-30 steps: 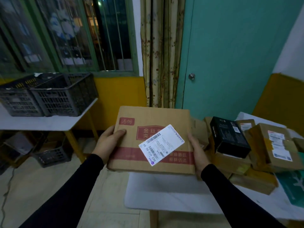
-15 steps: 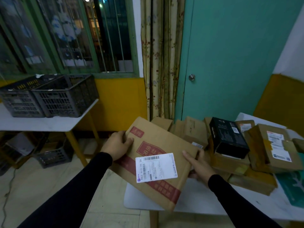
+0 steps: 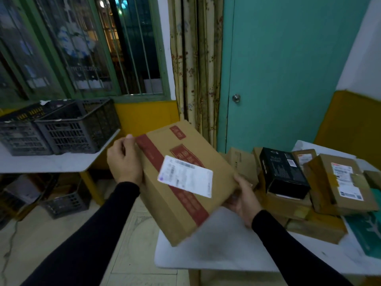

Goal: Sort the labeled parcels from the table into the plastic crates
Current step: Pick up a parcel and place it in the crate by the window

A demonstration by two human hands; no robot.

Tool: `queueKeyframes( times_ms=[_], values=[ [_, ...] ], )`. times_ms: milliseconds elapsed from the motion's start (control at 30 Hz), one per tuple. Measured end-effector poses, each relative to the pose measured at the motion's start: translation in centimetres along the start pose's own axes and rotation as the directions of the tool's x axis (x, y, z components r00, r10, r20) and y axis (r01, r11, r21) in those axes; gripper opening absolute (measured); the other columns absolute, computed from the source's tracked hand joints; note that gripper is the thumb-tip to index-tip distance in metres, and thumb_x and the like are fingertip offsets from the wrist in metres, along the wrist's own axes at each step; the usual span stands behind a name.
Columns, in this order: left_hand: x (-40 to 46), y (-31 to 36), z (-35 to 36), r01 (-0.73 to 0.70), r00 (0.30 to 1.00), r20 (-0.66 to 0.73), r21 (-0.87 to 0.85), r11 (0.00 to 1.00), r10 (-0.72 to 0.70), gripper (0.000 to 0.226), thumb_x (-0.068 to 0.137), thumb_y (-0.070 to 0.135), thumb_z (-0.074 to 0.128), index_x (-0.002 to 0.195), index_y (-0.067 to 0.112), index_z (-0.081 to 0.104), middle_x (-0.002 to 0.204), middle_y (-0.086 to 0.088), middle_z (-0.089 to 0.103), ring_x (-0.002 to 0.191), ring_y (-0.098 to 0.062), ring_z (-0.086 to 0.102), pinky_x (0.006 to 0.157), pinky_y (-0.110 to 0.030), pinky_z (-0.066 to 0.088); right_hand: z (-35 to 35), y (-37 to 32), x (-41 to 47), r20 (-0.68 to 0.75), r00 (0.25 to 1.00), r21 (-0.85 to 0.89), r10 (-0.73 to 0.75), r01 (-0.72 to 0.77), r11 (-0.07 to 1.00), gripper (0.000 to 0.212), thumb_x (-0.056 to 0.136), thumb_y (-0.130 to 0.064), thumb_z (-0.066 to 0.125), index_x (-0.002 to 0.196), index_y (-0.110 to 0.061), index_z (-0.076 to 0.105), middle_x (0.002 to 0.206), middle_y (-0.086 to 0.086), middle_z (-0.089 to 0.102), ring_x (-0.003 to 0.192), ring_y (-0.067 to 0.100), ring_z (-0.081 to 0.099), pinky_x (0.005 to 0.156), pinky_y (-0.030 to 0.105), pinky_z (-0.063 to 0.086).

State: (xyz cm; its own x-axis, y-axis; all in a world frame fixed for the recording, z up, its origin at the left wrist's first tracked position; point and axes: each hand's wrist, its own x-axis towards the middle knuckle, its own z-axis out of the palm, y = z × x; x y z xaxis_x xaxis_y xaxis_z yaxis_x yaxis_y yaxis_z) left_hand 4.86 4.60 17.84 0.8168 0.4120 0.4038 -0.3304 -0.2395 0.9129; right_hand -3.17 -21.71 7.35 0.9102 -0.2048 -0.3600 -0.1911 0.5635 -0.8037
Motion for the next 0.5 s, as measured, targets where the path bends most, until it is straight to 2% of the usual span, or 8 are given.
queueKeyframes(
  times_ms=[33,100,167,233,300,333,433,500],
  values=[
    [0.3,-0.2,0.4,0.105,0.992,-0.062,-0.032,0.994,-0.107,0.047,0.093,0.056,0.045,0.113,0.017,0.062,0.118,-0.006,0.058,0.108,-0.024,0.053,0.093,-0.038,0.043,0.7,0.0,-0.1,0.023,1.000,-0.009,-0.018,0.018,1.000,0.049,0.092,-0.040,0.063,0.132,-0.025,0.039,0.122,0.014,0.061,0.102,0.034,0.068,0.081,0.051,0.058],
    [0.9,-0.4,0.9,0.327,0.945,0.036,-0.105,0.939,-0.325,0.075,0.081,0.068,0.053,0.142,0.026,0.044,0.144,-0.004,0.045,0.125,-0.025,0.048,0.107,-0.046,0.038,2.0,-0.2,-0.2,0.043,0.997,-0.054,-0.062,0.064,0.996,0.041,0.093,-0.031,0.061,0.127,-0.024,0.038,0.122,0.018,0.058,0.099,0.037,0.068,0.080,0.052,0.059],
    [0.9,-1.5,0.9,0.482,0.868,0.221,-0.161,0.861,-0.445,0.098,0.067,0.075,0.063,0.150,0.032,0.032,0.152,-0.004,0.041,0.129,-0.026,0.049,0.105,-0.051,0.041,2.6,0.0,-0.3,0.061,0.994,-0.084,-0.087,0.092,0.992,0.031,0.095,-0.025,0.060,0.119,-0.024,0.041,0.123,0.020,0.058,0.096,0.037,0.069,0.074,0.047,0.061],
    [0.2,-1.8,0.5,0.579,0.784,0.399,-0.197,0.791,-0.475,0.085,0.072,0.064,0.069,0.144,0.028,0.043,0.137,-0.010,0.058,0.113,-0.030,0.063,0.090,-0.048,0.053,3.1,0.3,-0.5,0.087,0.989,-0.107,-0.122,0.131,0.986,0.033,0.096,-0.020,0.058,0.123,-0.020,0.040,0.122,0.019,0.058,0.095,0.035,0.071,0.070,0.041,0.061],
    [-1.1,-1.3,0.3,0.569,0.771,0.470,-0.203,0.797,-0.430,0.050,0.089,0.035,0.063,0.137,0.026,0.051,0.116,-0.012,0.070,0.094,-0.031,0.071,0.073,-0.044,0.058,3.2,0.6,-0.4,0.114,0.981,-0.130,-0.159,0.173,0.976,0.044,0.097,-0.019,0.057,0.134,-0.023,0.036,0.120,0.014,0.060,0.092,0.029,0.072,0.070,0.038,0.060],
    [-1.4,-1.4,0.3,0.546,0.777,0.479,-0.187,0.817,-0.409,0.045,0.092,0.024,0.061,0.136,0.028,0.050,0.112,-0.010,0.072,0.090,-0.030,0.072,0.070,-0.042,0.059,3.3,0.6,-0.5,0.129,0.977,-0.132,-0.169,0.186,0.974,0.047,0.097,-0.021,0.057,0.138,-0.025,0.034,0.119,0.012,0.060,0.091,0.027,0.073,0.070,0.037,0.060],
    [-1.0,-0.6,-1.2,0.517,0.763,0.532,-0.159,0.841,-0.367,0.052,0.093,0.018,0.064,0.136,0.039,0.045,0.112,-0.005,0.072,0.091,-0.029,0.073,0.070,-0.043,0.060,3.1,0.2,-0.4,0.164,0.982,-0.109,-0.095,0.114,0.987,0.050,0.095,-0.049,0.051,0.138,-0.026,0.043,0.119,0.009,0.063,0.097,0.028,0.071,0.075,0.041,0.061],
    [0.1,-0.1,-2.4,0.493,0.762,0.555,-0.162,0.855,-0.334,0.052,0.091,0.018,0.066,0.138,0.035,0.048,0.112,-0.005,0.072,0.092,-0.030,0.073,0.070,-0.043,0.059,2.8,0.1,-0.2,0.193,0.981,-0.184,-0.014,0.050,0.982,0.066,0.087,-0.072,0.038,0.135,-0.030,0.051,0.120,0.008,0.067,0.093,0.024,0.070,0.075,0.039,0.059]
  ],
)
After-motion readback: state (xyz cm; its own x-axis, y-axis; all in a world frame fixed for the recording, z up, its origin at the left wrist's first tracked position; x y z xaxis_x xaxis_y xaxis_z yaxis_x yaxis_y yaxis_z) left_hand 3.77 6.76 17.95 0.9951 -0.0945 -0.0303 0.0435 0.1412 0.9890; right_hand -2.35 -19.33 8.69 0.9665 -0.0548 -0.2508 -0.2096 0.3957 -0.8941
